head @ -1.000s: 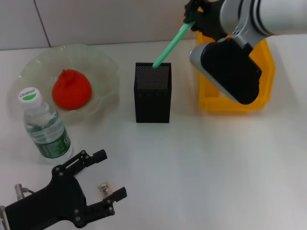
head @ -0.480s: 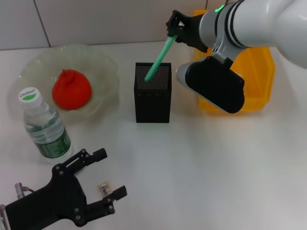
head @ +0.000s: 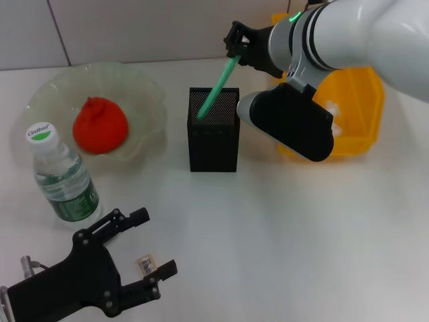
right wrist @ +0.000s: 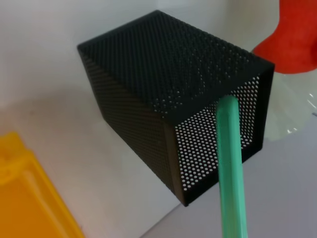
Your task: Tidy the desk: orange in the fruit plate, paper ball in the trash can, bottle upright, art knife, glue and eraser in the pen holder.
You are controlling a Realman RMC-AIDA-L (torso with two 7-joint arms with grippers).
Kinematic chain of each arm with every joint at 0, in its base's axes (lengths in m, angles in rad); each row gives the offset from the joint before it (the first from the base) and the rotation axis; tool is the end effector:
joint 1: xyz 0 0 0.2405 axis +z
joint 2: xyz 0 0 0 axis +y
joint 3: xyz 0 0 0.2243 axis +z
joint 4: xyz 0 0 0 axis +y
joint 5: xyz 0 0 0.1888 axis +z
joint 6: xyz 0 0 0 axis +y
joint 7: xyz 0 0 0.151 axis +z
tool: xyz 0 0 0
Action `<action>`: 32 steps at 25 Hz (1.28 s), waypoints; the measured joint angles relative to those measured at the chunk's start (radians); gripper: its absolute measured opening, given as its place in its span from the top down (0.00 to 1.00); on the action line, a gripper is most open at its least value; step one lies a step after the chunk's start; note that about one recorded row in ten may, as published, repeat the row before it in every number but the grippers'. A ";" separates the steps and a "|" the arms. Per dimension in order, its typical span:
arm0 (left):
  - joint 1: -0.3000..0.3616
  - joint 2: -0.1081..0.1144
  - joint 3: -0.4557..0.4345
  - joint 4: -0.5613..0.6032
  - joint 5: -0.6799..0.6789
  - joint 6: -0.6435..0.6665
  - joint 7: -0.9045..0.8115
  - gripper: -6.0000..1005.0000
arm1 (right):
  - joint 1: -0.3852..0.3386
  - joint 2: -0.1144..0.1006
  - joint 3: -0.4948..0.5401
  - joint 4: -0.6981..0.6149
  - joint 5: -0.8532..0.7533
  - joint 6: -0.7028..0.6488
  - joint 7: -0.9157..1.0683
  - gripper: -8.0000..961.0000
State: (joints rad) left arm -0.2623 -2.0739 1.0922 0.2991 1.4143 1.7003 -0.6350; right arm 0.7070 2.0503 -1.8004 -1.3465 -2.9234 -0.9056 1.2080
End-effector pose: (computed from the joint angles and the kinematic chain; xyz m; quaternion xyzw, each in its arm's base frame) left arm -0.2409 0.2016 -0.0282 -0.9008 -0.0811 -0.3863 0.1811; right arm 0.0874 0.3861 -0.0166 -0.6850 -0.5935 -0.3680 0.2075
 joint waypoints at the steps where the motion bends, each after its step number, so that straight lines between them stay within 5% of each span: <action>1: 0.000 0.000 0.000 0.000 0.000 0.000 0.000 0.20 | 0.001 0.000 0.000 -0.009 0.001 -0.008 0.027 0.83; 11: 0.000 0.001 0.000 0.000 0.000 -0.001 0.001 0.20 | -0.014 0.001 0.005 -0.121 0.002 -0.131 0.134 0.68; 17: -0.001 0.002 0.003 0.000 0.000 0.001 0.002 0.20 | -0.050 0.005 0.094 -0.286 0.101 -0.175 0.310 0.60; 19: 0.002 0.001 0.000 0.000 0.000 0.004 0.005 0.20 | -0.128 0.022 0.213 -0.441 0.299 -0.182 0.425 0.58; 22: 0.003 0.001 0.000 0.000 0.000 0.007 0.011 0.20 | -0.156 0.027 0.250 -0.471 0.369 -0.179 0.451 0.58; 23: 0.005 0.001 0.000 0.000 0.000 0.013 0.027 0.20 | -0.222 0.032 0.314 -0.505 0.513 -0.169 0.464 0.58; 24: 0.005 0.001 0.000 0.000 0.000 0.013 0.027 0.20 | -0.222 0.032 0.314 -0.505 0.513 -0.169 0.464 0.58; 25: 0.006 0.002 0.000 0.000 0.000 0.016 0.033 0.20 | -0.310 0.032 0.356 -0.516 0.684 -0.145 0.451 0.59; 27: 0.007 0.003 0.000 0.000 0.000 0.016 0.034 0.20 | -0.350 0.032 0.370 -0.515 0.752 -0.134 0.436 0.58; 30: 0.008 0.006 -0.005 0.006 0.000 0.016 0.034 0.20 | -0.521 0.035 0.399 -0.439 1.057 -0.078 0.288 0.58; 32: 0.009 0.006 -0.010 0.007 0.000 0.017 0.034 0.20 | -0.551 0.035 0.404 -0.398 1.145 -0.074 0.239 0.58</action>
State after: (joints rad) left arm -0.2534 -2.0674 1.0824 0.3064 1.4147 1.7168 -0.6009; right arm 0.1555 2.0851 -1.3966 -1.7444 -1.7787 -0.9793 1.4473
